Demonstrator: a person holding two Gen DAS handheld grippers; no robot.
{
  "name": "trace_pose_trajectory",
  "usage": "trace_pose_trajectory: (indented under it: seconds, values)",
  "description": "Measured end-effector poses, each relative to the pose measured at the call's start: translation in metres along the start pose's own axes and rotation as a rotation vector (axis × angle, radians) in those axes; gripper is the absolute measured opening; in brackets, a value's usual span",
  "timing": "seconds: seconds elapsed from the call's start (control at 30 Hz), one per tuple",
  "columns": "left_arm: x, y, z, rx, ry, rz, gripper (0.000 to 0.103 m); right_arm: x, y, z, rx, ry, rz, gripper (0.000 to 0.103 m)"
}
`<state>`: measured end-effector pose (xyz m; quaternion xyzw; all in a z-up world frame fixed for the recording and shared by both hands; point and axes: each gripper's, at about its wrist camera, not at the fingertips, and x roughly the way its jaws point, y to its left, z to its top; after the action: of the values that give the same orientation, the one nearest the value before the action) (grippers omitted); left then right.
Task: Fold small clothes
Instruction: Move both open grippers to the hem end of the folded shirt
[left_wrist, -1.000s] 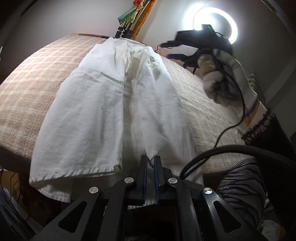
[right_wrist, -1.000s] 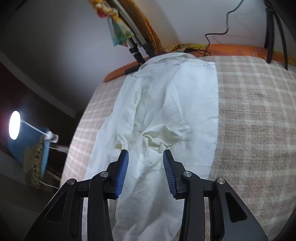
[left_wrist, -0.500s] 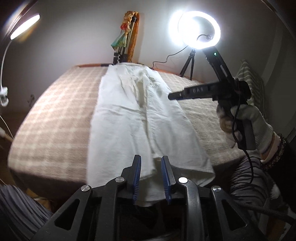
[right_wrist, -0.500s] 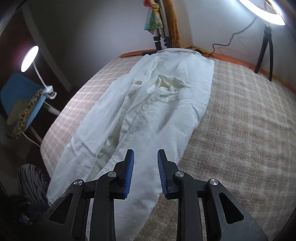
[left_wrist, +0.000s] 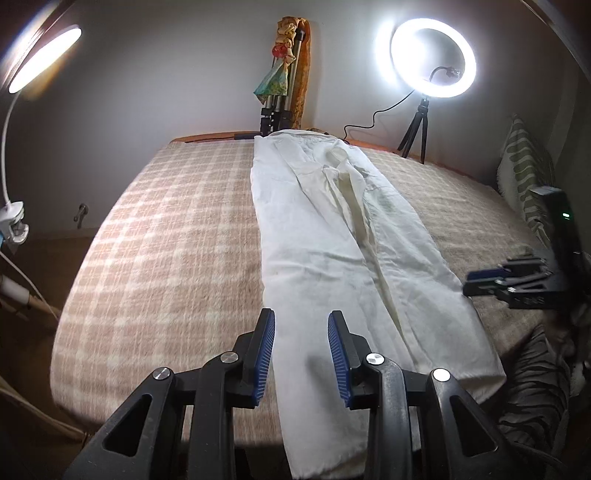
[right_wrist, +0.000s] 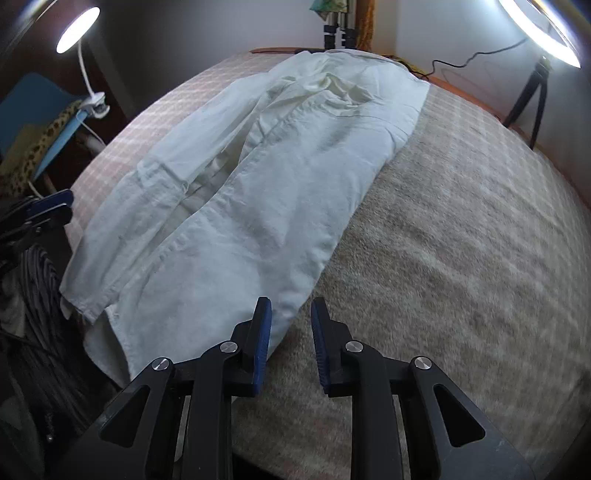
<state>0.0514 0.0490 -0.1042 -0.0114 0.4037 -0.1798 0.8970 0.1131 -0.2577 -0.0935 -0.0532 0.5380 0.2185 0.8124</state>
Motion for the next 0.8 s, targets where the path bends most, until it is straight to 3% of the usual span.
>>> trace_pose_trajectory:
  seconds: [0.1, 0.2, 0.33, 0.37, 0.4, 0.43, 0.6, 0.7, 0.8]
  values:
    - [0.015, 0.004, 0.001, -0.027, 0.051, -0.033, 0.030, -0.015, -0.012, -0.015, 0.131, -0.032, 0.081, 0.040]
    - [0.021, 0.003, -0.009, -0.014, 0.077, -0.038, 0.031, -0.013, -0.022, -0.031, 0.251, -0.018, 0.210, 0.042]
    - [0.024, 0.003, -0.021, 0.001, 0.100, -0.032, 0.032, -0.002, -0.018, -0.049, 0.313, 0.001, 0.328, 0.042]
    - [0.023, 0.004, -0.022, 0.001, 0.101, -0.030, 0.032, -0.001, -0.011, -0.053, 0.316, 0.008, 0.346, 0.038]
    - [0.023, 0.004, -0.022, -0.001, 0.101, -0.030, 0.032, 0.001, -0.008, -0.056, 0.311, 0.002, 0.360, 0.020]
    - [0.021, 0.005, -0.022, -0.002, 0.100, -0.029, 0.032, 0.003, -0.003, -0.056, 0.296, 0.017, 0.372, 0.012]
    - [0.007, 0.001, -0.005, 0.034, 0.050, -0.019, 0.032, -0.007, 0.000, -0.053, 0.271, 0.036, 0.341, 0.005]
    - [0.010, -0.002, 0.014, 0.070, 0.010, 0.000, 0.029, -0.009, 0.003, -0.055, 0.232, 0.045, 0.288, 0.005]
    - [0.027, -0.001, 0.030, 0.089, 0.012, -0.038, 0.023, -0.003, 0.013, -0.050, 0.191, 0.055, 0.239, 0.011]
